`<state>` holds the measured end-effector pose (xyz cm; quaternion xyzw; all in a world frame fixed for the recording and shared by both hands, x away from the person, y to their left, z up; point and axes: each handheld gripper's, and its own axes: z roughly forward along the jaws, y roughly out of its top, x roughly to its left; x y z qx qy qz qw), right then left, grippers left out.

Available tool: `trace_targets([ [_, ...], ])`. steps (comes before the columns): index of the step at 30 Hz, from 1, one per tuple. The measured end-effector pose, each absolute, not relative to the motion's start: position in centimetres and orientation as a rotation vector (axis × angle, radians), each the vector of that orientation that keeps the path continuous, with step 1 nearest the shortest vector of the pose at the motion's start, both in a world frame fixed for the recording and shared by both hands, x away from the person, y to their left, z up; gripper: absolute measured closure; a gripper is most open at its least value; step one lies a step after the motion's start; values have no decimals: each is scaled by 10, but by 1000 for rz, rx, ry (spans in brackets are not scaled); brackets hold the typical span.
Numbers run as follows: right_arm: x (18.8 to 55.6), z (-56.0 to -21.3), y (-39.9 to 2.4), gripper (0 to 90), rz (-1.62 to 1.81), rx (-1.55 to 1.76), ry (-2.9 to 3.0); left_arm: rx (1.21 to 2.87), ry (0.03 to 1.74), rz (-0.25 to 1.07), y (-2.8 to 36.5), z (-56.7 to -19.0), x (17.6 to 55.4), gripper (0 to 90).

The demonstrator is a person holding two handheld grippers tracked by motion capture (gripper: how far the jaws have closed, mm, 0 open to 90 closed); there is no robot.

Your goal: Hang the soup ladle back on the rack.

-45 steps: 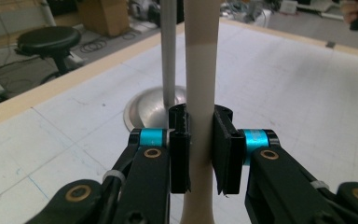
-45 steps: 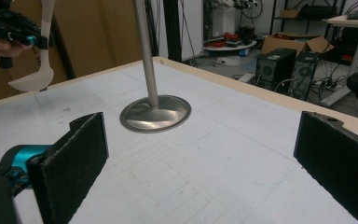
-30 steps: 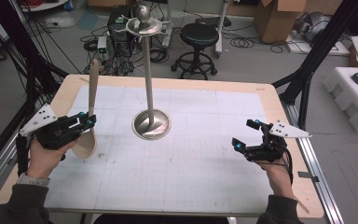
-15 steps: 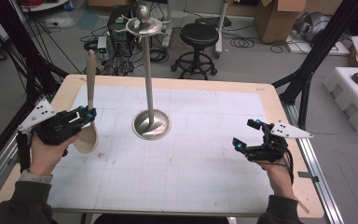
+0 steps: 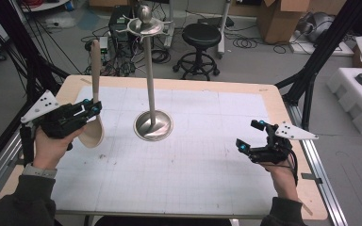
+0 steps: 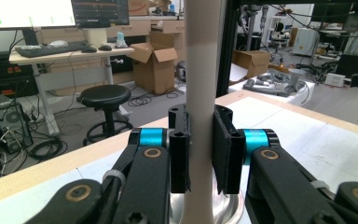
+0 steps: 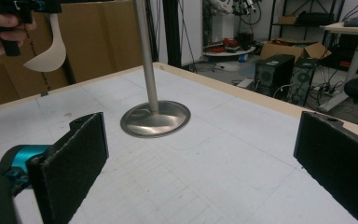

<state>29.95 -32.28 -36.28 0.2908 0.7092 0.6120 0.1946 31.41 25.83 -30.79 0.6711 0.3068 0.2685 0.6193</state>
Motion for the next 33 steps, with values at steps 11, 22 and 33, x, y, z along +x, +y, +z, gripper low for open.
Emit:
trace_targets([
  [11, 300, -363, -323, 20, 1714, 813, 1988, 1540, 683, 591, 249, -293, 328, 779],
  [22, 299, -363, -325, 20, 1717, 819, 1985, 1549, 679, 552, 241, -289, 340, 780],
  [33, 299, -362, -327, 20, 1727, 816, 1974, 1570, 667, 542, 231, -284, 348, 779],
])
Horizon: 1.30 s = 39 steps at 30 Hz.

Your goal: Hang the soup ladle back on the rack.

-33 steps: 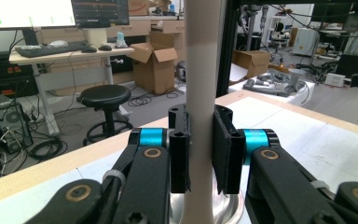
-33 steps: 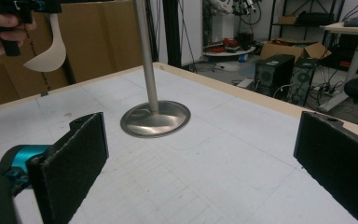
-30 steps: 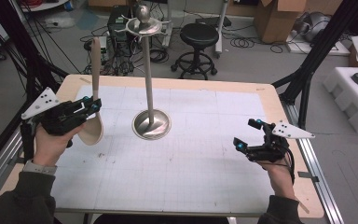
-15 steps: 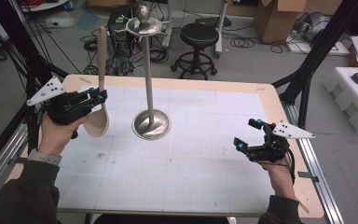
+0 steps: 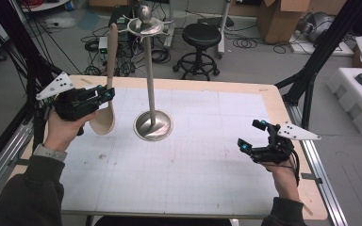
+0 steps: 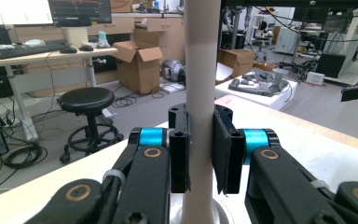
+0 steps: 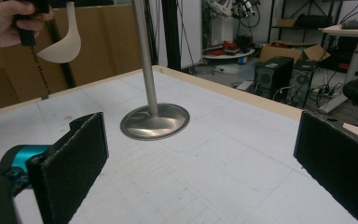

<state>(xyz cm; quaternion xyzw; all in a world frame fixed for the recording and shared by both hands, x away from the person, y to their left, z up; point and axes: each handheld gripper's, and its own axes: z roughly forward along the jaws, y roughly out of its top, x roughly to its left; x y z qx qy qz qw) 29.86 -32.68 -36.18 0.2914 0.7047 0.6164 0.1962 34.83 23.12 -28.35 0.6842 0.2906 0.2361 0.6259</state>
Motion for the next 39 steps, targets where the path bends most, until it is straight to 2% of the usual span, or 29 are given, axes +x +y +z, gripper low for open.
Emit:
trace_targets([
  [39, 296, -360, -329, 20, 1733, 814, 1965, 1604, 627, 513, 210, -294, 361, 779],
])
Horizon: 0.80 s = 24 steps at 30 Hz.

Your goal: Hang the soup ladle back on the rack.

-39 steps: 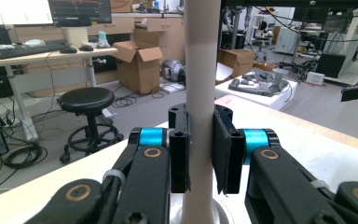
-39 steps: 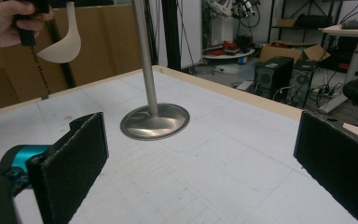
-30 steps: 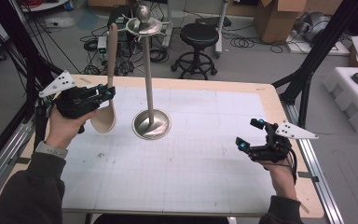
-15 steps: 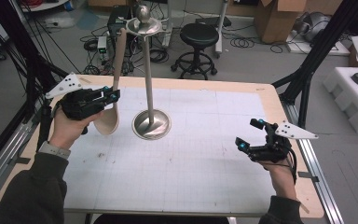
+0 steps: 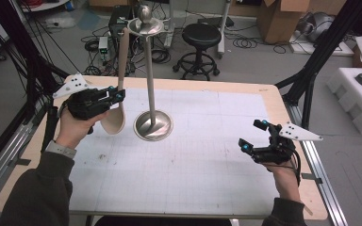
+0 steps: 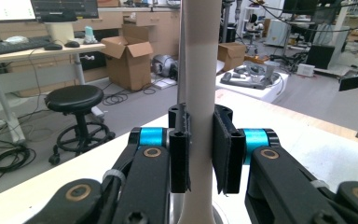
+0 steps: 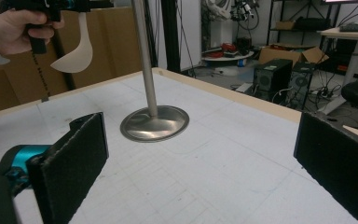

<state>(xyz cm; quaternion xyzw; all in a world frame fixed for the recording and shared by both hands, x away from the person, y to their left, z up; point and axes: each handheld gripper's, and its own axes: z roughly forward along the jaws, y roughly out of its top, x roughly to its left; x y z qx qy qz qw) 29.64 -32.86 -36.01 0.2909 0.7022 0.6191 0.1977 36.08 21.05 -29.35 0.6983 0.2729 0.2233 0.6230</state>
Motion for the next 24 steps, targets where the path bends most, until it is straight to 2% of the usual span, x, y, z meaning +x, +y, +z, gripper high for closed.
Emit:
trace_targets([
  [24, 294, -359, -332, 20, 1739, 815, 1950, 1607, 668, 549, 179, -303, 382, 777],
])
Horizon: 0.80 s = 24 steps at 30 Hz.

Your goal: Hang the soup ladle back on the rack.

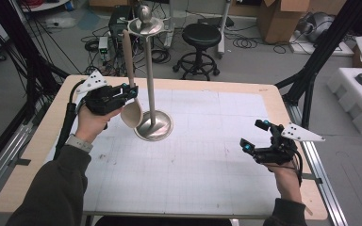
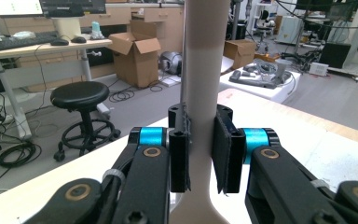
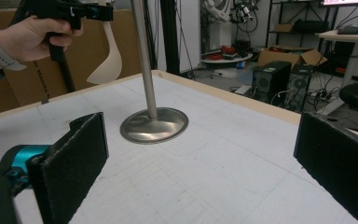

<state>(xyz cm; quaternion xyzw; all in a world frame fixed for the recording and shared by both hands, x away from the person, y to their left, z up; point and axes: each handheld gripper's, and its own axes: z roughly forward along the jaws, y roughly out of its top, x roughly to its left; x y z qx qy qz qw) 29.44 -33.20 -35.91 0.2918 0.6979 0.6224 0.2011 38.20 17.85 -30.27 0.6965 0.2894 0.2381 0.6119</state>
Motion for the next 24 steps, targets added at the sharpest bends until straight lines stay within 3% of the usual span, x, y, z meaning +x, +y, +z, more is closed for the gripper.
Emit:
trace_targets([
  [3, 294, -359, -333, 20, 1739, 820, 1951, 1615, 648, 582, 180, -302, 380, 765],
  [9, 292, -359, -335, 20, 1740, 823, 1942, 1551, 597, 593, 189, -300, 372, 579],
  [15, 291, -359, -336, 20, 1734, 823, 1938, 1516, 597, 508, 207, -300, 364, 456],
  [17, 291, -359, -336, 20, 1735, 828, 1941, 1504, 602, 499, 212, -300, 360, 322],
  [21, 292, -360, -335, 20, 1731, 828, 1949, 1526, 534, 440, 221, -304, 352, 261],
  [24, 292, -360, -335, 20, 1726, 828, 1949, 1577, 516, 421, 222, -305, 345, 129],
])
